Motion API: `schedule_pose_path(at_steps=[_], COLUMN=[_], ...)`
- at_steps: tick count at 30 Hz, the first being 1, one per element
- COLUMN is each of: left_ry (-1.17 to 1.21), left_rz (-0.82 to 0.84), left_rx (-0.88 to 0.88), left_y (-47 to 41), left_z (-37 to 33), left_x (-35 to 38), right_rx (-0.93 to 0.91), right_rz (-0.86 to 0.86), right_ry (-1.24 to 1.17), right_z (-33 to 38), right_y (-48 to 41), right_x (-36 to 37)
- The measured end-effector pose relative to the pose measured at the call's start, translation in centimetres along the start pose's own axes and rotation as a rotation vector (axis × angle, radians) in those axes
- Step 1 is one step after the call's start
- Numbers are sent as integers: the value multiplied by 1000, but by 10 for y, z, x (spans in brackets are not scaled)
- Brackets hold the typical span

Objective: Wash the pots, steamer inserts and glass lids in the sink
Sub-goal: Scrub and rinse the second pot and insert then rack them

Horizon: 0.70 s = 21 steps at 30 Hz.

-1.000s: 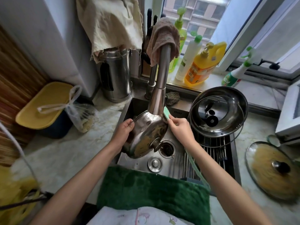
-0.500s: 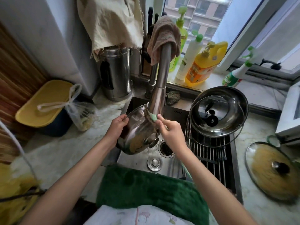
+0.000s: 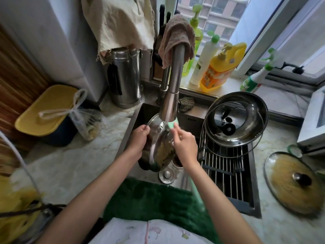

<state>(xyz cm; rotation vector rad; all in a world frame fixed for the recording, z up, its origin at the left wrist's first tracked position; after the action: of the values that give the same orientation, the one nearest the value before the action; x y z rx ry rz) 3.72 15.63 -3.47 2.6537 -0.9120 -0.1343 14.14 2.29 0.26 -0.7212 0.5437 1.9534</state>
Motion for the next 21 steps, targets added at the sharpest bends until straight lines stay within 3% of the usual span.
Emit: schedule_pose_path(at_steps=[2,7,11,16,21], left_ry=[43,206,262,400,404], left_rz=[-46,-176,-202,-314,-255], left_rx=[-41,-178,-196,-272,-309], left_y=[1,2,10,-3,9], left_z=[8,22,17,18,17], left_x=[1,-12,-11,-29,-7], right_rx=[191,-20,68,-249,-134], right_rz=[-11,75,14,92,25], right_ry=[-170,21,-14,139,78], right_z=[-6,5,20,6,27], right_y=[0,48,10,64,14], right_x=[6,30,18,14,15])
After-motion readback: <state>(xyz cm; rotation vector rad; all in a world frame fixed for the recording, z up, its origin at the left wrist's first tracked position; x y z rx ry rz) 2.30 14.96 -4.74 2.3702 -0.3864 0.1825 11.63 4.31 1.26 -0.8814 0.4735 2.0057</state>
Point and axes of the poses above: each hand's wrist, its own y-axis away from the middle knuckle, its own x-axis out of the palm, z = x × y, the point moved 6 cm from there along -y, towards the middle knuckle, and after that the axes turned 9 degrees about x, right-handed, at the moved point
